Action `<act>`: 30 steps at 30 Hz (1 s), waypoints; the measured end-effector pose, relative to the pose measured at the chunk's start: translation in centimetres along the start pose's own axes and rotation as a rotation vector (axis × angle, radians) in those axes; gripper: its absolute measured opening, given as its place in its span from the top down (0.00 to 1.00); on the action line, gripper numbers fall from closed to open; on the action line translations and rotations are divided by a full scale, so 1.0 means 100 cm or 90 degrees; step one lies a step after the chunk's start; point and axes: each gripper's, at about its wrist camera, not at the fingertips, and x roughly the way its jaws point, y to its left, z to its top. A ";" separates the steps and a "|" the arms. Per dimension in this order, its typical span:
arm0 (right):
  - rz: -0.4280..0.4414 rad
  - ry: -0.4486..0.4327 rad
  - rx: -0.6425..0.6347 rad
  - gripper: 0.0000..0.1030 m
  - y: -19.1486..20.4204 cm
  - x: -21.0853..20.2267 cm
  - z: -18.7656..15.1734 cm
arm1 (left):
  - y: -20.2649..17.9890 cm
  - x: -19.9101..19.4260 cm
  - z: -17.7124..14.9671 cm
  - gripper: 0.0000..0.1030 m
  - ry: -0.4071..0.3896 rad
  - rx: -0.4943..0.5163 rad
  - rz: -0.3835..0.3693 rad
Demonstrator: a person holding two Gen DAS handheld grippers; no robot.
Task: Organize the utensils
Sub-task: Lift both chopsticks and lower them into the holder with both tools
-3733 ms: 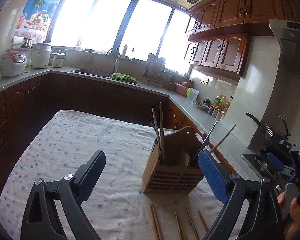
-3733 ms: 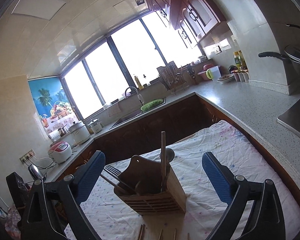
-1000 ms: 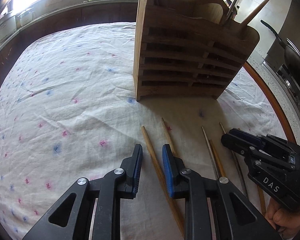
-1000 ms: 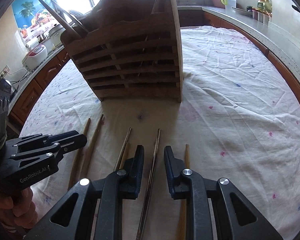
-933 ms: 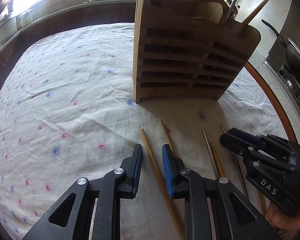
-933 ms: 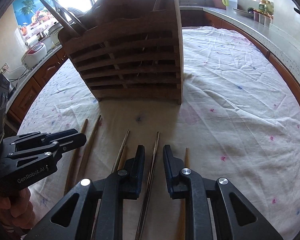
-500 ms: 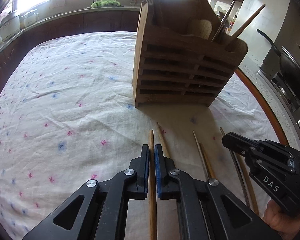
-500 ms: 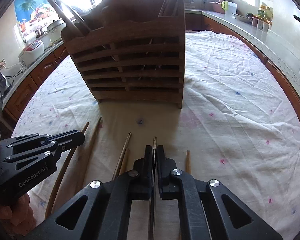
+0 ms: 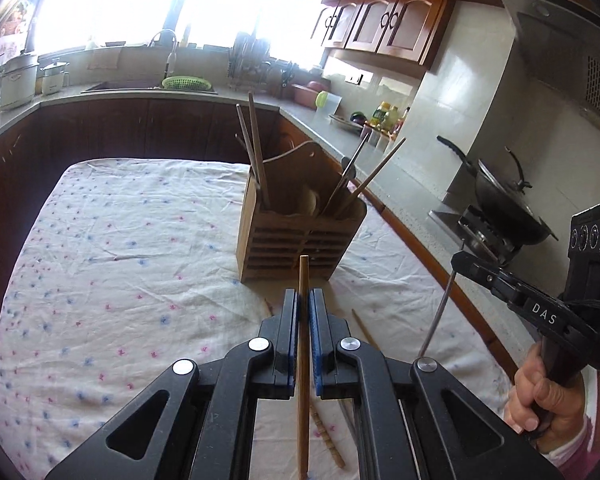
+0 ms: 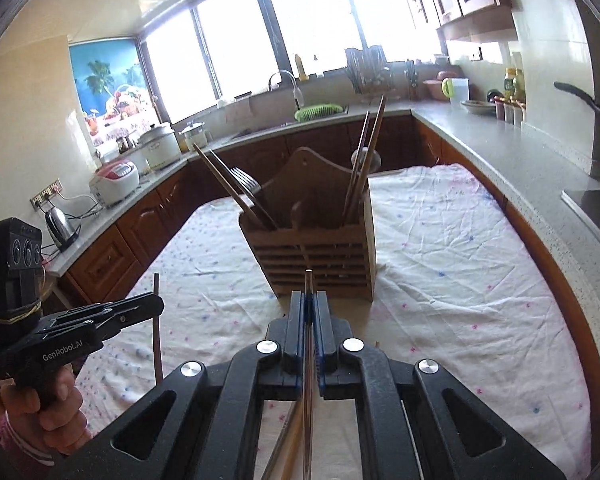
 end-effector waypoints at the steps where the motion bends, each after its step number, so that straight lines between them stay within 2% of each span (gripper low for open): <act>1: -0.001 -0.012 -0.001 0.96 0.000 -0.008 0.003 | 0.000 -0.008 0.000 0.96 -0.008 0.000 -0.003; 7: -0.001 -0.057 0.000 0.96 0.001 -0.032 0.022 | -0.002 -0.041 0.001 0.96 -0.046 0.008 -0.007; 12: 0.001 -0.070 0.005 0.96 -0.001 -0.037 0.031 | -0.003 -0.051 0.001 0.96 -0.067 0.013 -0.007; 22: 0.002 -0.083 0.008 0.96 -0.005 -0.037 0.039 | -0.010 -0.038 0.015 0.96 -0.092 0.023 -0.001; 30: 0.000 -0.113 0.003 0.96 -0.005 -0.040 0.063 | -0.012 -0.037 0.043 0.96 -0.135 0.032 0.005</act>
